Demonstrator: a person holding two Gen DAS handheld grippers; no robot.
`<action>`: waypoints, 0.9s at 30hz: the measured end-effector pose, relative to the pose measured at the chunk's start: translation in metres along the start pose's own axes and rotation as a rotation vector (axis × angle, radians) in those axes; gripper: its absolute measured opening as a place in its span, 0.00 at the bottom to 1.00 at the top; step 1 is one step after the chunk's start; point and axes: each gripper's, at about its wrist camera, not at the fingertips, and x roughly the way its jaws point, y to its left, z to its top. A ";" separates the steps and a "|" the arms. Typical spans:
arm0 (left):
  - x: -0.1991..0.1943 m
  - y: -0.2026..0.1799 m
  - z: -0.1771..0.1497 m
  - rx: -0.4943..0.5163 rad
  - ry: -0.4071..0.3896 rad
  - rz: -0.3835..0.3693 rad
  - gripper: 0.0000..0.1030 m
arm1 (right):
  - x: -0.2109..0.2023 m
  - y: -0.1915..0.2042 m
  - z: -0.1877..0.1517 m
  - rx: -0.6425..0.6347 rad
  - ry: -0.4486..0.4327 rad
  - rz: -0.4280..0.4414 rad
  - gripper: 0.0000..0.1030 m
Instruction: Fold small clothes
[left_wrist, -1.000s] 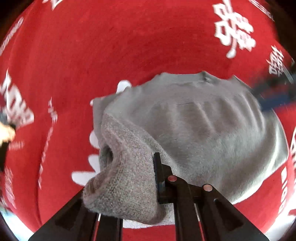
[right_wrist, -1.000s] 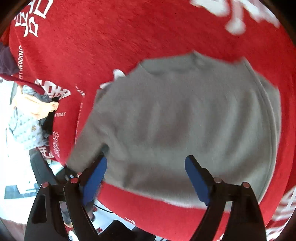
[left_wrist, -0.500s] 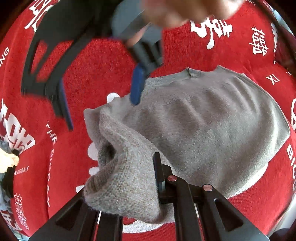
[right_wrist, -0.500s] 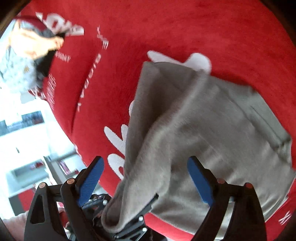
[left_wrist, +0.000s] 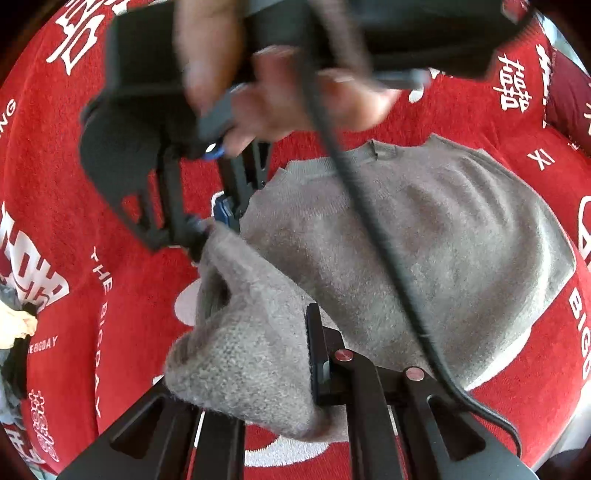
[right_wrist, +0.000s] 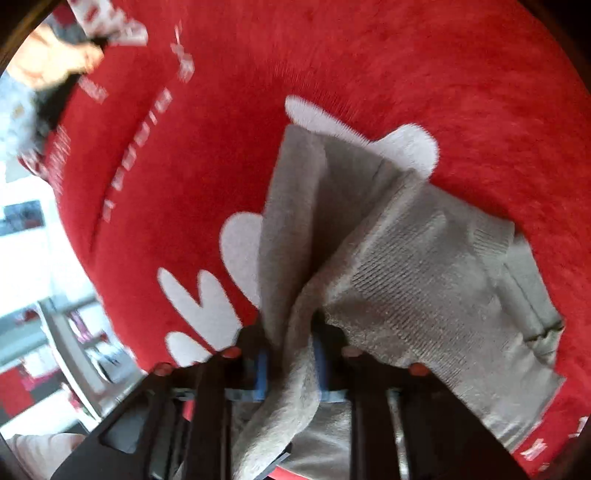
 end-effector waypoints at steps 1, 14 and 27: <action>-0.002 -0.001 0.002 0.005 -0.009 -0.004 0.11 | -0.010 -0.007 -0.006 0.021 -0.035 0.028 0.15; -0.065 -0.060 0.059 0.136 -0.154 -0.102 0.11 | -0.117 -0.093 -0.118 0.165 -0.421 0.322 0.15; -0.061 -0.198 0.092 0.339 -0.175 -0.235 0.11 | -0.139 -0.224 -0.270 0.403 -0.643 0.384 0.15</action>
